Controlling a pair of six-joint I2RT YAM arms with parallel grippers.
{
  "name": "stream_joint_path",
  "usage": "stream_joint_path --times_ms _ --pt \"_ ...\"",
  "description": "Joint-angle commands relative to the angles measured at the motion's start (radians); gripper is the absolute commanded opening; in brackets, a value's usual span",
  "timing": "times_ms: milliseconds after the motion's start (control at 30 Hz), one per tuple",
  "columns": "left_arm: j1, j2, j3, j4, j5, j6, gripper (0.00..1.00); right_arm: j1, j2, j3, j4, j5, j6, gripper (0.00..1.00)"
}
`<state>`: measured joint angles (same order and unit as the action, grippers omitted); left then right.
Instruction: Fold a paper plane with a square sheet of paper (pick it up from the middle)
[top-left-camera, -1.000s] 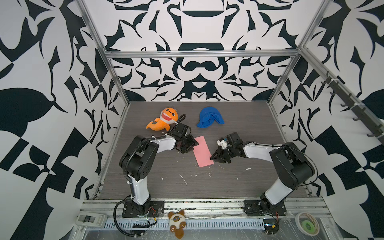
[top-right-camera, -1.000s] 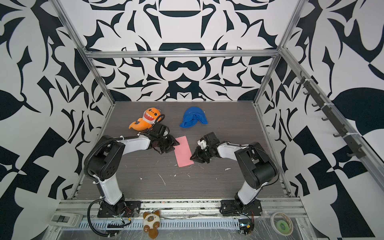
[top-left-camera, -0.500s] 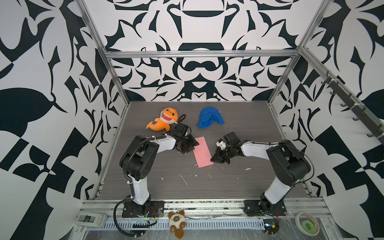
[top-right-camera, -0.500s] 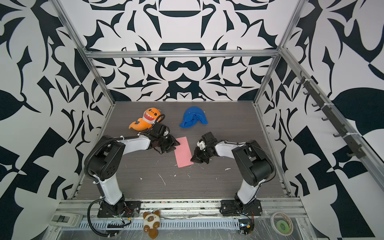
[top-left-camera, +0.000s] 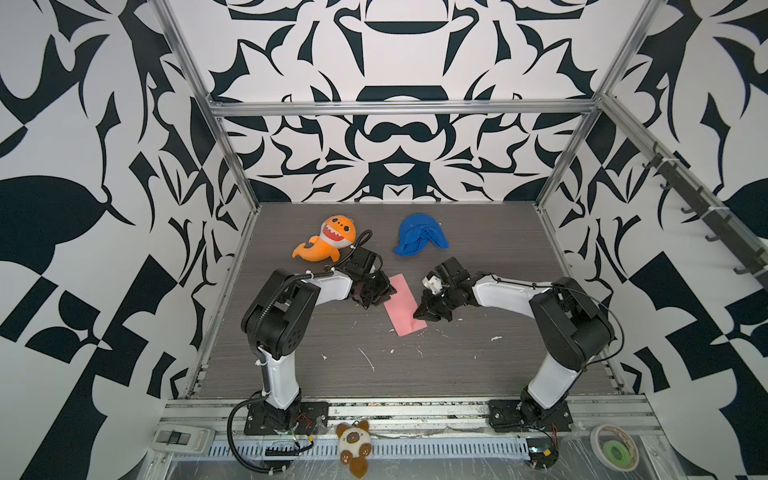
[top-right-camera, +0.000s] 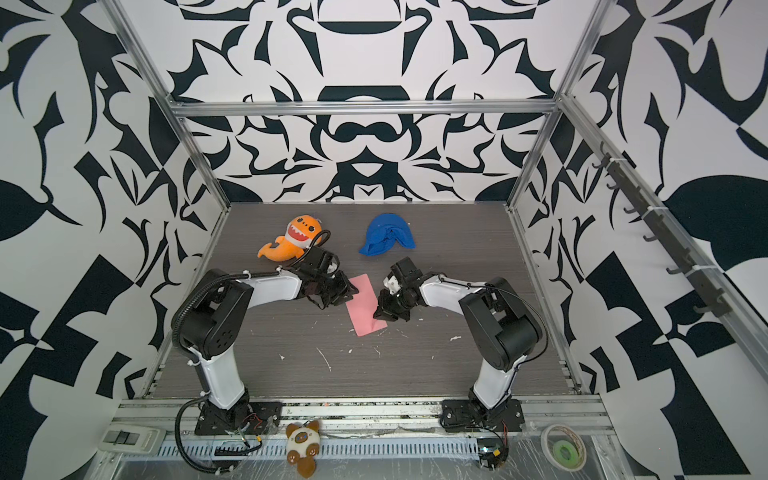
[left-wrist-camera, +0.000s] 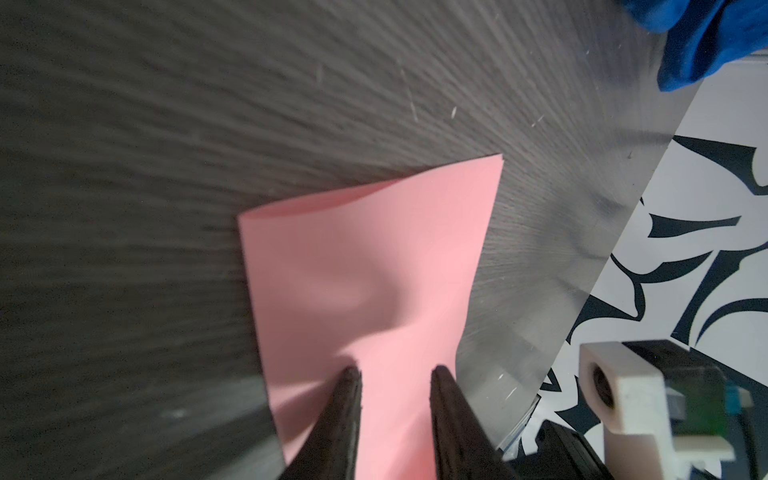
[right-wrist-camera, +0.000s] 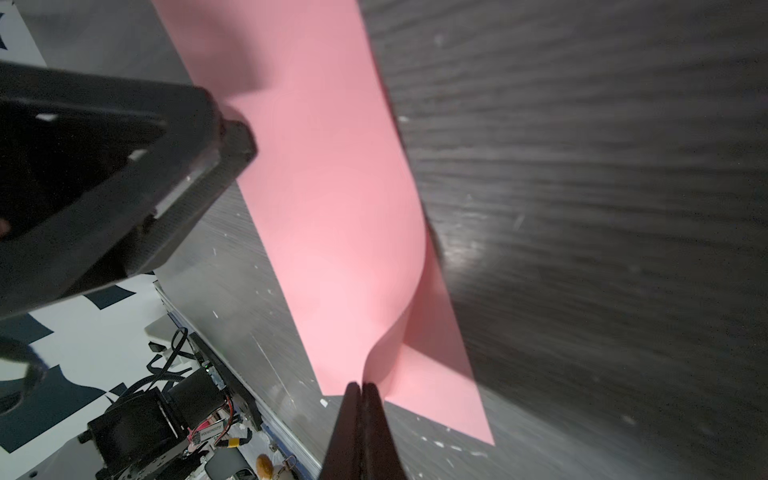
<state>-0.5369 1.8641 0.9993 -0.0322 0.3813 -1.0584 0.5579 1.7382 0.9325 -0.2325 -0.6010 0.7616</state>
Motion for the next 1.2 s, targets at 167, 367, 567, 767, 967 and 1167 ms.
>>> stream_joint_path --times_ms 167,367,567,767,967,1167 --pt "-0.002 0.024 -0.047 -0.048 -0.042 -0.002 0.32 0.054 0.038 0.073 0.103 0.021 0.073 0.04" --pt "-0.002 0.003 -0.037 -0.047 -0.028 0.003 0.31 0.073 0.084 0.091 0.153 0.053 0.089 0.04" --pt "0.010 -0.061 -0.004 -0.076 -0.008 0.037 0.33 0.073 0.096 0.086 0.163 0.063 0.087 0.04" --pt "0.038 -0.068 -0.005 -0.149 -0.046 0.097 0.35 0.073 0.098 0.076 0.151 0.073 0.070 0.04" --pt "0.038 -0.025 -0.009 -0.122 -0.027 0.097 0.32 0.074 0.106 0.077 0.176 0.058 0.077 0.04" --pt "0.038 -0.003 -0.009 -0.121 -0.023 0.097 0.29 0.074 0.116 0.072 0.221 0.046 0.086 0.04"
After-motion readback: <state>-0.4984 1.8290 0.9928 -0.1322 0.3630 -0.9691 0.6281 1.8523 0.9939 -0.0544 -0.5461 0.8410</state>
